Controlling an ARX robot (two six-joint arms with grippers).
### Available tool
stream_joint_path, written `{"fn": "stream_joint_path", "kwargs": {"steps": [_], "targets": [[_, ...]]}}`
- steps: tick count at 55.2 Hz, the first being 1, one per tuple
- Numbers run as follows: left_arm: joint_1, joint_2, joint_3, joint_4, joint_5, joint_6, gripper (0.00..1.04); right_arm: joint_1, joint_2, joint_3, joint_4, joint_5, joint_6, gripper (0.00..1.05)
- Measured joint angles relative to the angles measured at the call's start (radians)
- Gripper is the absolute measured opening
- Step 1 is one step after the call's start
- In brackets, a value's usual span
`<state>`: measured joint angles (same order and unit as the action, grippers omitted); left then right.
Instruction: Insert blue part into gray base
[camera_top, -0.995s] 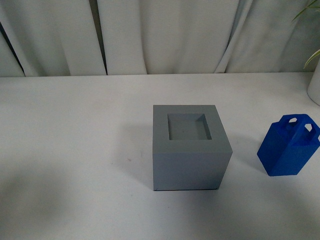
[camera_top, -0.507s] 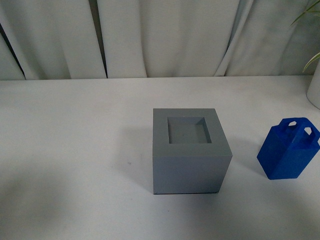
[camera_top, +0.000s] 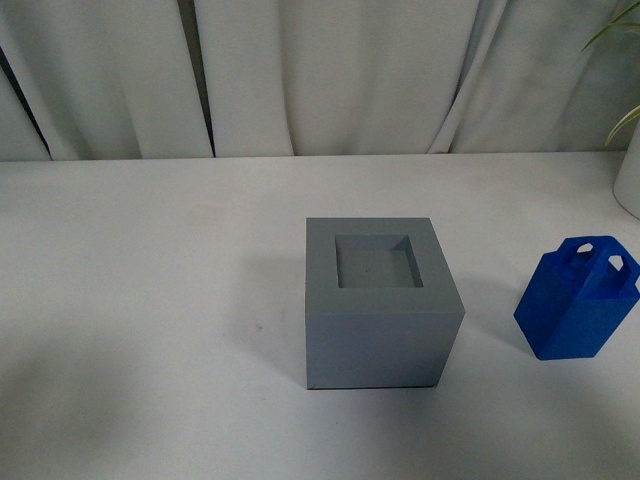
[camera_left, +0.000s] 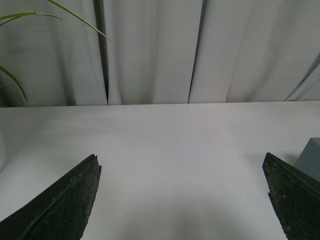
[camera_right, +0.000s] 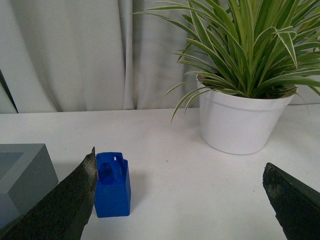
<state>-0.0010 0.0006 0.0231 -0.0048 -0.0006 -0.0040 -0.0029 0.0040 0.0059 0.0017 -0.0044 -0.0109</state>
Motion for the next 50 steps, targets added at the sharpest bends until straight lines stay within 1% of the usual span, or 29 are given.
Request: {"fn": "stream_joint_path", "kwargs": {"steps": [3, 6, 9, 13, 15, 19, 23, 24, 29, 34, 37, 39, 42, 46, 49, 50], "targets": [[0.000, 0.000, 0.000, 0.000, 0.000, 0.000, 0.99, -0.010, 0.053, 0.018, -0.046, -0.055, 0.037, 0.97], [0.000, 0.000, 0.000, 0.000, 0.001, 0.000, 0.99, -0.010, 0.109, 0.024, -0.031, -0.058, 0.043, 0.97], [0.000, 0.000, 0.000, 0.000, 0.000, 0.000, 0.99, -0.010, 0.188, 0.038, 0.010, -0.067, 0.053, 0.97], [0.000, 0.000, 0.000, 0.000, 0.000, 0.000, 0.99, -0.002, 0.391, 0.107, 0.131, -0.098, 0.035, 0.97], [0.000, 0.000, 0.000, 0.000, 0.000, 0.000, 0.99, 0.006, 0.483, 0.153, 0.179, -0.139, 0.030, 0.97], [0.000, 0.000, 0.000, 0.000, 0.000, 0.000, 0.99, 0.029, 0.660, 0.273, 0.174, -0.233, -0.015, 0.97], [0.000, 0.000, 0.000, 0.000, 0.000, 0.000, 0.99, 0.040, 0.796, 0.395, 0.093, -0.328, -0.094, 0.97], [0.000, 0.000, 0.000, 0.000, 0.000, 0.000, 0.99, 0.041, 0.810, 0.410, 0.080, -0.337, -0.109, 0.97], [0.000, 0.000, 0.000, 0.000, 0.000, 0.000, 0.99, 0.040, 0.943, 0.583, -0.073, -0.398, -0.253, 0.97], [0.000, 0.000, 0.000, 0.000, 0.000, 0.000, 0.99, 0.035, 1.005, 0.690, -0.193, -0.453, -0.361, 0.97], [0.000, 0.000, 0.000, 0.000, 0.000, 0.000, 0.99, 0.028, 1.056, 0.779, -0.290, -0.501, -0.459, 0.97], [0.000, 0.000, 0.000, 0.000, 0.000, 0.000, 0.99, 0.021, 1.094, 0.844, -0.387, -0.552, -0.535, 0.97], [0.000, 0.000, 0.000, 0.000, 0.000, 0.000, 0.99, 0.017, 1.137, 0.909, -0.485, -0.594, -0.620, 0.97], [0.000, 0.000, 0.000, 0.000, 0.000, 0.000, 0.99, 0.019, 1.214, 1.011, -0.670, -0.596, -0.764, 0.97], [0.000, 0.000, 0.000, 0.000, 0.000, 0.000, 0.99, 0.022, 1.259, 1.061, -0.769, -0.579, -0.857, 0.97], [0.000, 0.000, 0.000, 0.000, 0.000, 0.000, 0.99, 0.023, 1.270, 1.065, -0.779, -0.577, -0.865, 0.97]]}}
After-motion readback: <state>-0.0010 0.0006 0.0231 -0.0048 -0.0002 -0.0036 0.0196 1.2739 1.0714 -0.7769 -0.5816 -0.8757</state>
